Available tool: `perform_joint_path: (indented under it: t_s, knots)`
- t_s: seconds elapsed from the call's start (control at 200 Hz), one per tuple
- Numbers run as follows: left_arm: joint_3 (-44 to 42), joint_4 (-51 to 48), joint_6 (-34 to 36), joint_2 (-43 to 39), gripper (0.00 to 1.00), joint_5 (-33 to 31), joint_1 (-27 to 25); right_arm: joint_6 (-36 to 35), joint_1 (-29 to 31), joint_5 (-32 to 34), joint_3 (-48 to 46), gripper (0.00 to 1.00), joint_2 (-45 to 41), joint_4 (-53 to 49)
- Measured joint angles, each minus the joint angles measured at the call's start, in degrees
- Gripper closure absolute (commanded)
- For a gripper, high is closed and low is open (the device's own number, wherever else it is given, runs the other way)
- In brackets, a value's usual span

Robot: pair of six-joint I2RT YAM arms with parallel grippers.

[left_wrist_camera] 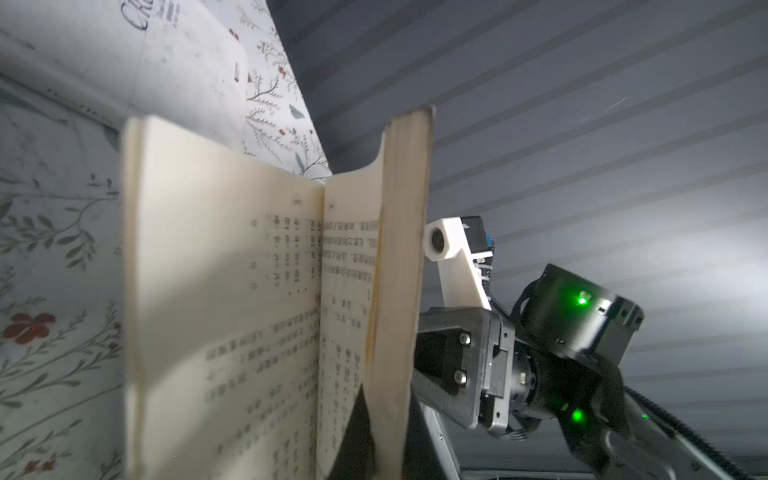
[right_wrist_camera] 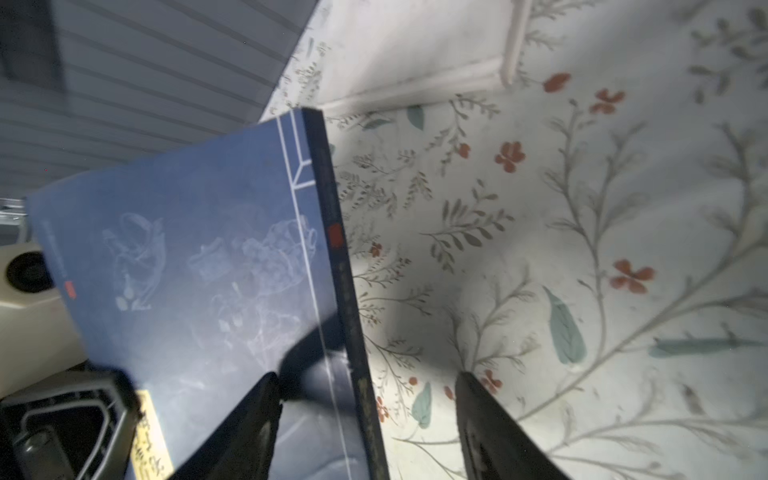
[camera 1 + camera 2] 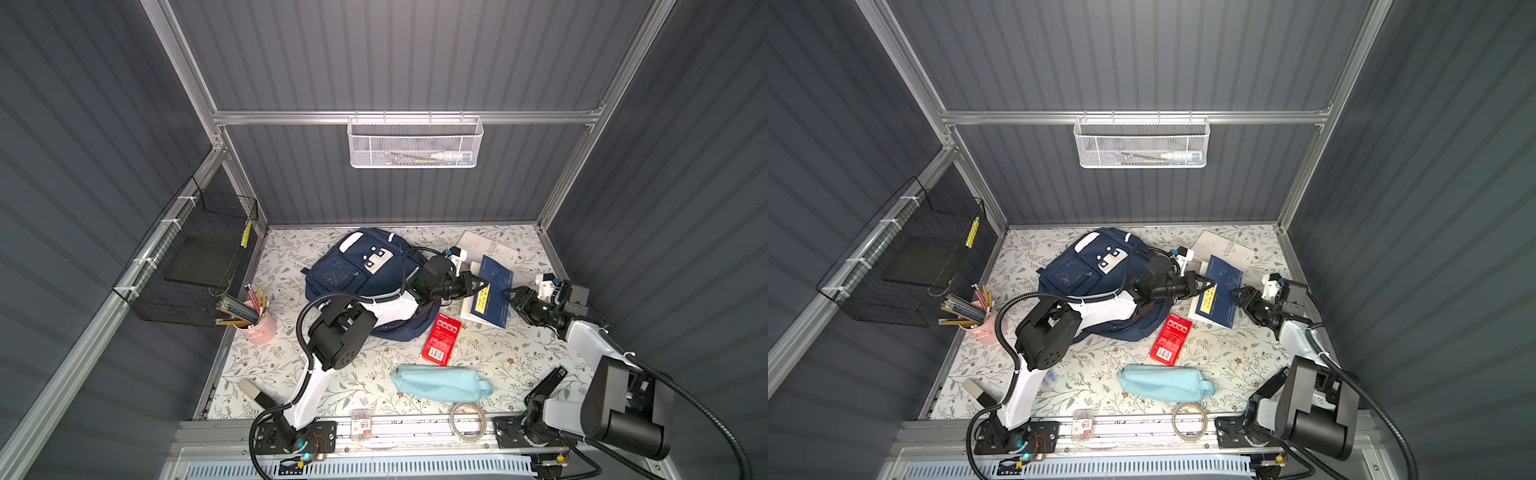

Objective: Pack the student bag

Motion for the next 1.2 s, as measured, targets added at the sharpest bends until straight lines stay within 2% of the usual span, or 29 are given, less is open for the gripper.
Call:
perform_joint_path:
  t_s: [0.185, 0.235, 0.28, 0.36, 0.39, 0.445, 0.58, 0.675, 0.71, 0.725, 0.831, 0.931, 1.081, 1.151, 1.201]
  knots:
    - [-1.99, 2.49, -2.64, 0.02, 1.0, 0.87, 0.26, 4.13, -0.02, -7.58, -3.15, 0.4, -0.33, 9.38]
    - [-2.21, 2.75, -2.97, 0.04, 1.0, 1.09, 0.17, 4.96, -0.02, -9.03, -3.48, 0.43, 0.13, 11.1]
    - [-2.21, 3.04, -3.06, 0.04, 1.0, 1.18, 0.11, 5.84, -0.02, -10.29, -3.76, 0.51, 0.5, 12.9]
    - [-2.21, 3.19, -3.06, 0.04, 1.0, 1.18, -0.04, 7.37, 0.0, -11.76, -4.15, 0.84, 0.74, 15.28]
    - [-2.21, 2.91, -3.06, 0.04, 1.0, 1.07, -0.04, 7.61, -0.09, -12.15, -4.15, 0.92, 0.72, 15.8]
    - [-2.43, 2.08, -2.91, 0.13, 0.83, 0.7, 0.22, 7.63, -0.2, -12.66, -4.13, 1.0, 0.48, 16.68]
    - [-2.43, -0.96, 0.48, 0.2, 0.38, -0.85, 0.33, 7.34, 0.04, -12.0, -4.15, 1.0, -1.03, 15.58]
    - [-2.21, -5.25, 4.46, -0.04, 0.19, -3.5, 0.33, 7.23, 0.02, -10.62, -4.24, 1.0, -3.63, 14.19]
    - [-2.21, -7.37, 6.32, -0.42, 0.04, -5.07, 0.33, 7.26, 0.02, -10.12, -4.24, 1.0, -4.98, 13.55]
    - [-2.23, -8.41, 6.56, -0.63, 0.01, -5.86, 0.33, 7.28, 0.02, -9.9, -4.24, 1.0, -5.49, 13.35]
    - [-3.98, -13.55, 11.23, -4.52, 0.0, -10.6, 0.48, 7.43, 0.02, -9.6, -4.22, 1.0, -8.37, 12.13]
    - [-9.11, -15.58, 14.38, -11.8, 0.03, -14.03, 2.08, 7.52, 0.31, -8.74, -4.22, 1.0, -10.91, 10.73]
    - [-12.41, -22.88, 22.93, -20.92, 0.24, -20.15, 7.32, 7.19, 1.25, -7.23, -3.74, 1.0, -13.4, 8.24]
    - [-12.22, -28.02, 29.51, -23.21, 0.3, -23.47, 9.68, 7.17, 2.01, -6.84, -3.61, 1.0, -13.05, 7.93]
    - [-12.04, -32.02, 34.12, -23.91, 0.31, -26.16, 10.93, 7.26, 2.71, -6.56, -3.56, 1.0, -12.74, 7.72]
